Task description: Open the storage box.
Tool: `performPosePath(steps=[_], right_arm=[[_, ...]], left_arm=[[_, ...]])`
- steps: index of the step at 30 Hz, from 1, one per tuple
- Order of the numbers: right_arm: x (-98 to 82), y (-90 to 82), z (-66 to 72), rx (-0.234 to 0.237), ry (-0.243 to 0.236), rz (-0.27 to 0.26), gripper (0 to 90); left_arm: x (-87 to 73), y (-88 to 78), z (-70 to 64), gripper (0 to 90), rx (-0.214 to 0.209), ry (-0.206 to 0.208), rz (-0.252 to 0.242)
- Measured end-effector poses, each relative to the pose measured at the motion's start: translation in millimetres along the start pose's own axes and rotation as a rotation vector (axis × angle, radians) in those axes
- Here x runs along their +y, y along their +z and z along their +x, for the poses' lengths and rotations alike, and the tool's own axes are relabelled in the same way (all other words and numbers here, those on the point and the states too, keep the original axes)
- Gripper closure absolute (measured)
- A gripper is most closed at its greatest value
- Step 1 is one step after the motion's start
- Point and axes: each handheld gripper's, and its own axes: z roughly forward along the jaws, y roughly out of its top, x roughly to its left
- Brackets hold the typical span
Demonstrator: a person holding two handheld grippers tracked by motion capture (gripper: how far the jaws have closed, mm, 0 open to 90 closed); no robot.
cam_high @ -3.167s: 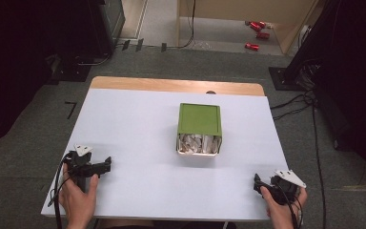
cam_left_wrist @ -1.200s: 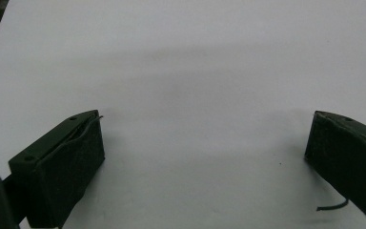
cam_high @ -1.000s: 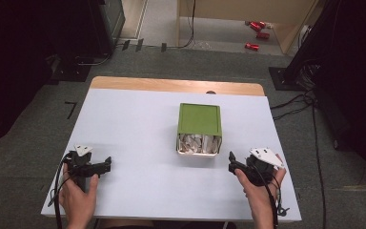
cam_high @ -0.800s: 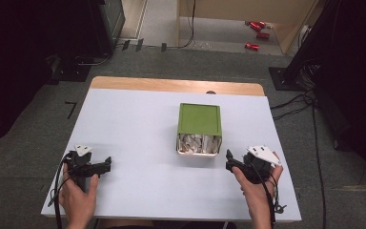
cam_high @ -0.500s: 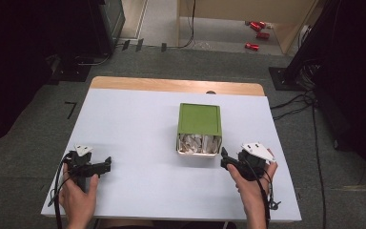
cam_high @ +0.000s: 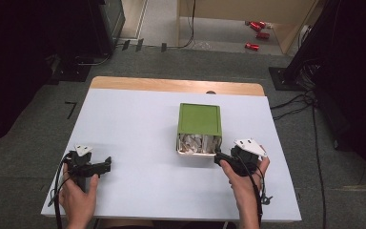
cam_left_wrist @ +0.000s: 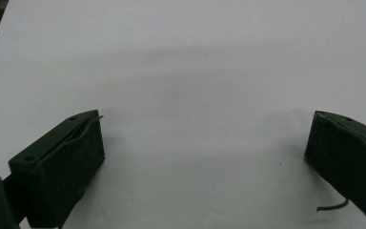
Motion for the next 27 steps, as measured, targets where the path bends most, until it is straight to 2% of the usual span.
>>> performPosePath(steps=[11, 24, 27], right_arm=[[0.0, 13.9, 7.2, 0.012, 0.009, -0.017, 14.0], [-3.9, 35.7, 14.9, -0.015, 0.011, 0.017, 14.7], [-6.1, 42.4, 18.2, -0.049, 0.001, 0.028, 15.8]], left_arm=[[0.0, 0.0, 0.0, 0.0, 0.000, 0.000, -0.001], [0.0, 0.0, 0.0, 0.0, 0.000, 0.000, 0.000], [0.0, 0.0, 0.0, 0.0, 0.000, 0.000, 0.000]])
